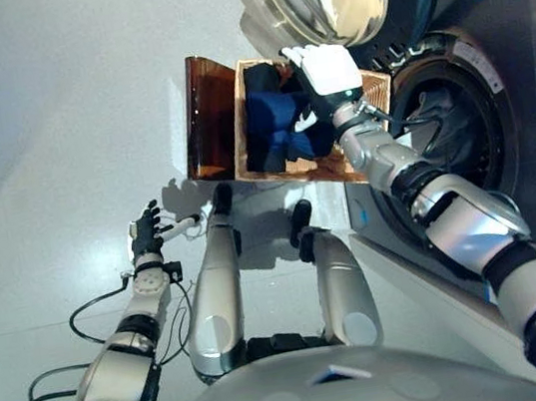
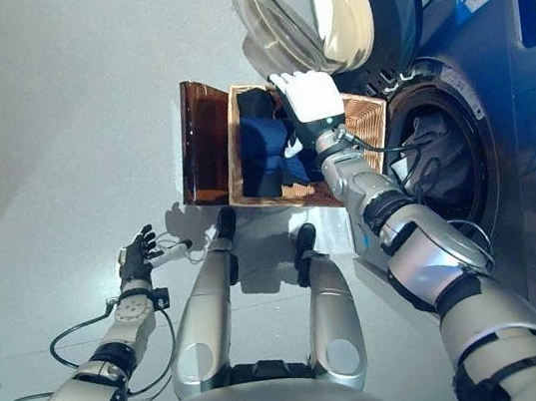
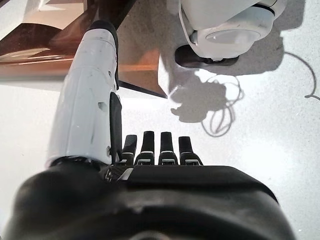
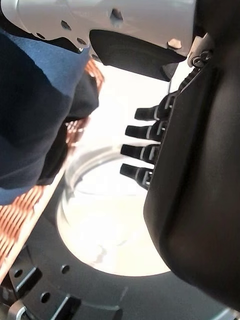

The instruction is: Pick up the clothes and place them into the washing machine

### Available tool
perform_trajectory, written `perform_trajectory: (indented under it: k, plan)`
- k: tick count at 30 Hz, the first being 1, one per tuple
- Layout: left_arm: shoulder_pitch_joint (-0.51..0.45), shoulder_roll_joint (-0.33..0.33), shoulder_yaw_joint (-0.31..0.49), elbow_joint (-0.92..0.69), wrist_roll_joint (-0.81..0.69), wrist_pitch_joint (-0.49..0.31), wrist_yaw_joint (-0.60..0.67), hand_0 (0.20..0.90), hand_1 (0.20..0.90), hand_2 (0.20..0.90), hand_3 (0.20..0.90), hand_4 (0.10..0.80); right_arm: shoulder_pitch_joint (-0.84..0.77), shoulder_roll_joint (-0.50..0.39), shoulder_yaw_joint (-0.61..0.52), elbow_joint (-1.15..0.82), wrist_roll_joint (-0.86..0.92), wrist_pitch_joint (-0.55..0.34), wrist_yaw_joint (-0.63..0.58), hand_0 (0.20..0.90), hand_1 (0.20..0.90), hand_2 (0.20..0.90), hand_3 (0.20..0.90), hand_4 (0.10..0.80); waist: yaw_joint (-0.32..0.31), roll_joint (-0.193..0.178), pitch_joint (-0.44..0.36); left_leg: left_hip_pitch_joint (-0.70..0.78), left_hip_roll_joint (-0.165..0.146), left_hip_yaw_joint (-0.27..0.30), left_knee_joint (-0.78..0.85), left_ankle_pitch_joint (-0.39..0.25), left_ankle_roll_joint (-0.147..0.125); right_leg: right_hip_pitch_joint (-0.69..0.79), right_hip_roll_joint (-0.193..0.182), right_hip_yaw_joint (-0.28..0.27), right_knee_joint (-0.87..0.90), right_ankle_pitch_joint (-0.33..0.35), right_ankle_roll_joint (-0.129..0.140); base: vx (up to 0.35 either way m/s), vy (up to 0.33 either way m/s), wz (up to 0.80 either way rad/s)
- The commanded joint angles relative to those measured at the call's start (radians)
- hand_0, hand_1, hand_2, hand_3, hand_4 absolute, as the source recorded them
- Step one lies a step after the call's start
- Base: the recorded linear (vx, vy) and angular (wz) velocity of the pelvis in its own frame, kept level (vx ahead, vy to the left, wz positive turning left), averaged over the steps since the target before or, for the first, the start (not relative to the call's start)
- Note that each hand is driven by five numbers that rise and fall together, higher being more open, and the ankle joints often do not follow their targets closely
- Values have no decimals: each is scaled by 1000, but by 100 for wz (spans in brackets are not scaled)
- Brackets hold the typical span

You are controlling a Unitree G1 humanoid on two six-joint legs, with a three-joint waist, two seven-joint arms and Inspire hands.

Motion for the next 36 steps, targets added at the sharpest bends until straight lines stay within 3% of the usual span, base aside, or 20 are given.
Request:
perform_trajectory:
  k: [1,19,36]
  plan:
    - [10,27,-30,-18,0,-64,33,900,900,900,900,800,-74,-42,-2,9,32,-11,-74,900,900,900,900,800,16,16,-42,-21,-20,18,42,-68,-20,6,13,-2,-95,82,-26,-3,-8,5]
    - [-7,17,-48,-24,0,-63,35,900,900,900,900,800,-82,-25,-15,122,57,8,-81,900,900,900,900,800,25,38,-13,-41,-32,5,31,-53,-23,-18,8,-14,-81,78,-30,-3,-3,3]
    - [-10,9,-32,-5,18,-58,37,900,900,900,900,800,25,52,-19,102,61,-7,-65,900,900,900,900,800,15,34,-2,-36,-34,-4,30,-51,-18,-14,11,-22,-78,78,-30,0,0,0]
